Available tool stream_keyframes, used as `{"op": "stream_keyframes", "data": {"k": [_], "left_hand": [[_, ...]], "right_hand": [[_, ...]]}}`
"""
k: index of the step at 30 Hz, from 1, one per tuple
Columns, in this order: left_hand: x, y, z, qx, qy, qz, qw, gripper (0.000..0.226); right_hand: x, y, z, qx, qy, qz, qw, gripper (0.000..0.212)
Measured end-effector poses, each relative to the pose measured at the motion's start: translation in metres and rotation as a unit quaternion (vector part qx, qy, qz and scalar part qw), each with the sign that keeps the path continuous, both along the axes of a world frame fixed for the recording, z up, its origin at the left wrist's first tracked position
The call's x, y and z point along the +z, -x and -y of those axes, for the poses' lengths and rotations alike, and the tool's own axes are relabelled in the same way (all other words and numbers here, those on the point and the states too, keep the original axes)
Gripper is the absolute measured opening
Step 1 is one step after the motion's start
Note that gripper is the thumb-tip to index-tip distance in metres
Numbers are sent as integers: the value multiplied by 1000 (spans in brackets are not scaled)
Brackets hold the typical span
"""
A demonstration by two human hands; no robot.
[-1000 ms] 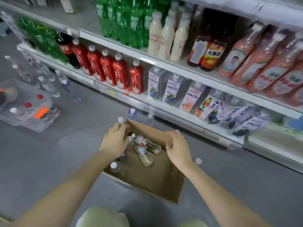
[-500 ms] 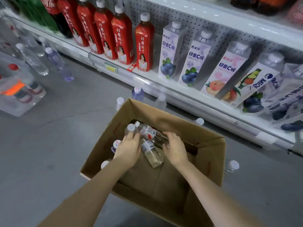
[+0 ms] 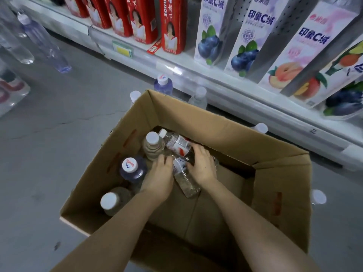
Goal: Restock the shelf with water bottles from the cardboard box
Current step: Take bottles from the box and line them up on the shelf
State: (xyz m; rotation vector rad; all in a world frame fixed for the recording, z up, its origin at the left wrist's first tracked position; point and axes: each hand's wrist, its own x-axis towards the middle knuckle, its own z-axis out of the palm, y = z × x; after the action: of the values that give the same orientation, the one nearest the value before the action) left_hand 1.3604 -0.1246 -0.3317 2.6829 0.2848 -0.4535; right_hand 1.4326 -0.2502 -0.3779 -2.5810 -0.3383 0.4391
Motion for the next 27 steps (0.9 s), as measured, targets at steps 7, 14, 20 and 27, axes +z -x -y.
{"op": "stream_keyframes", "data": {"k": [7,14,20,27], "left_hand": [[-13,-1,-3,-2,0,-28,1000,48],[-14,1,-6,-7,22,-44,999,45],[-10,5,-10,8,48,-40,998,43],[-6,5,-6,7,28,-69,997,42]], "right_hand": [[-21,-11,-7,4,43,33,999,68],[-28,-16,-4,35,75,58,995,64],[-12,-9,10,35,-11,-38,999,63],[22,27,52,-37,-78,-121,989,70]]}}
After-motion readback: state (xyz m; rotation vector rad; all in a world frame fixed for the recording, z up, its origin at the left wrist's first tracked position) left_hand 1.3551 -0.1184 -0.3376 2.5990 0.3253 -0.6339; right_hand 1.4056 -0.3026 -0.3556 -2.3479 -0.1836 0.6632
